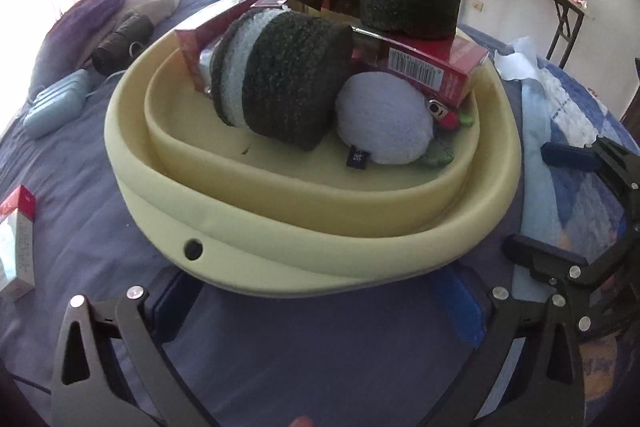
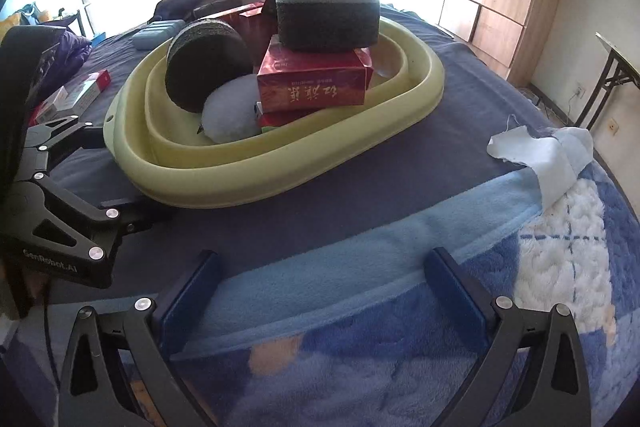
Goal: Organize rigid objects
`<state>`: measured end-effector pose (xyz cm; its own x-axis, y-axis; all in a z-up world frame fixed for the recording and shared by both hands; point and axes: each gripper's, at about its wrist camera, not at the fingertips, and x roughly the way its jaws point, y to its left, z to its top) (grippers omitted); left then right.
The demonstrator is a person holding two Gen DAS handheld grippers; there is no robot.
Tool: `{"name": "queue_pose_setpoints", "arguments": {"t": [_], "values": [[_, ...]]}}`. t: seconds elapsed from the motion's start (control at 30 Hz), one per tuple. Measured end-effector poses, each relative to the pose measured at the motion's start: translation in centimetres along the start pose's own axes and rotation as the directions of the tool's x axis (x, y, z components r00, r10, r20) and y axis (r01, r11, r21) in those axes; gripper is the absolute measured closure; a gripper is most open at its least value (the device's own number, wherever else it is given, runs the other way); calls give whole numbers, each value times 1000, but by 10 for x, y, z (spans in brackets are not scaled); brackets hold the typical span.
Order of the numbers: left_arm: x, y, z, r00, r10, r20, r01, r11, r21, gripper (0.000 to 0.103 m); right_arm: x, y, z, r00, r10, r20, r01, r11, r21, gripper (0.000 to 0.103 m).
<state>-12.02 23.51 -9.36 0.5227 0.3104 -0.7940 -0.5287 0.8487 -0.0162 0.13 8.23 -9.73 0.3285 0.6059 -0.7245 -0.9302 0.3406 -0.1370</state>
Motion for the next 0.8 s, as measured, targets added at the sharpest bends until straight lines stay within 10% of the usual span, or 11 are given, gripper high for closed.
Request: {"name": "queue_pose_setpoints", "arguments": {"t": [0.8], "values": [[0,-2,1,1000,-1,-8,1,1000,12,0,-1,6,0,999,-38,-15,37,999,-39,0]]}}
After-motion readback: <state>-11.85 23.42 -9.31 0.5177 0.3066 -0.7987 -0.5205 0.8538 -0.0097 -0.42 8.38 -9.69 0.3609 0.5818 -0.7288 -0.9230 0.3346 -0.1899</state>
